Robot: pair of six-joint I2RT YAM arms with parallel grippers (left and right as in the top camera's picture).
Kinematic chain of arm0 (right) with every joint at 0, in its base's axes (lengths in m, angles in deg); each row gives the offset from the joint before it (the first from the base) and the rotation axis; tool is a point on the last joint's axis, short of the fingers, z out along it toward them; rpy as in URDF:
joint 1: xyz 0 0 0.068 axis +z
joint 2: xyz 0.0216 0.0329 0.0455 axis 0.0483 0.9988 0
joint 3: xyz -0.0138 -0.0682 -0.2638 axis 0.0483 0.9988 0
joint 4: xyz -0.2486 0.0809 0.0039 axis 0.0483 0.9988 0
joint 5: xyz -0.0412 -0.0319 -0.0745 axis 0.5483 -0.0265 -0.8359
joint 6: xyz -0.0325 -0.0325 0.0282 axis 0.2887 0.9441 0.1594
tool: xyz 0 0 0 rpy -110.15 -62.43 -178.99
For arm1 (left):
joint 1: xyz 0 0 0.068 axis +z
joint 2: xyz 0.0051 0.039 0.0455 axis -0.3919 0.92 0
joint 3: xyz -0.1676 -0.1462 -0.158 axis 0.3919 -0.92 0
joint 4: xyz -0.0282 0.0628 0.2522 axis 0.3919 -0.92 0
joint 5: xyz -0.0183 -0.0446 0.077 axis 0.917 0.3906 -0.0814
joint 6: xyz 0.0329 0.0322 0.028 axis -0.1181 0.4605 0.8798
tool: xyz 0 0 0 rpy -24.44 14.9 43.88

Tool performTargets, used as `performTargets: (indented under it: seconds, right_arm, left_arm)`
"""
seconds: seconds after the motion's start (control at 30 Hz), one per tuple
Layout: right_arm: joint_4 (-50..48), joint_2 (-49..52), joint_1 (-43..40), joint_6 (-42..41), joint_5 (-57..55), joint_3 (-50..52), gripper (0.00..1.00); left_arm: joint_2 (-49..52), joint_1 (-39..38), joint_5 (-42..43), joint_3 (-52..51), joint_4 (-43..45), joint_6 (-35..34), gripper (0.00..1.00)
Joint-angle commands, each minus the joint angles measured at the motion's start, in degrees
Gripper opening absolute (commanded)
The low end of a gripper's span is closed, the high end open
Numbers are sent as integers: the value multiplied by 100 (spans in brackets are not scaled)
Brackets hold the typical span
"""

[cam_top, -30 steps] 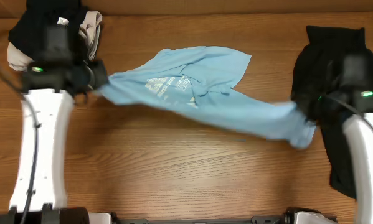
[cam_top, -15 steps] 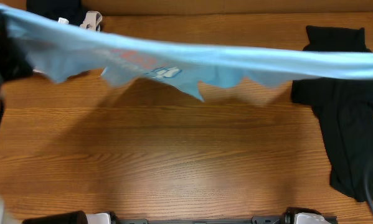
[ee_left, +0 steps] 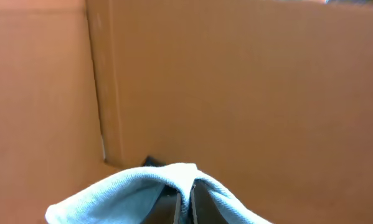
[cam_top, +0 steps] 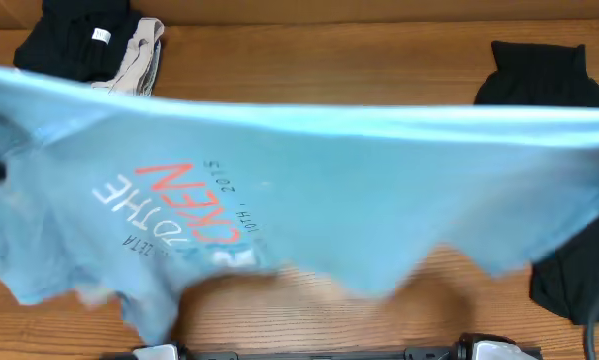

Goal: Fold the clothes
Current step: 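Lift the hem with both grippers and swing the shirt up and away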

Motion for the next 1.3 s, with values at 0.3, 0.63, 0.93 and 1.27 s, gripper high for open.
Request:
performTargets:
  seconds: [0.3,0.63,0.93,1.27]
  right_arm:
    - [-1829,2767,9,564,793,229,4]
    - [-4284,3165,4,308,1464,0,4]
    - [-4146,3346,4,426,1283,72,4]
    - [-3362,4181,2,857,1224,927,4]
  left_arm:
    - [2319,61,-944,-125,1287,212,4]
    - [2597,52,-702,-122,3069,24,4]
    - [2660,57,-234,-133,2686,81,4]
    - [3748,17,-127,-201,1198,85,4]
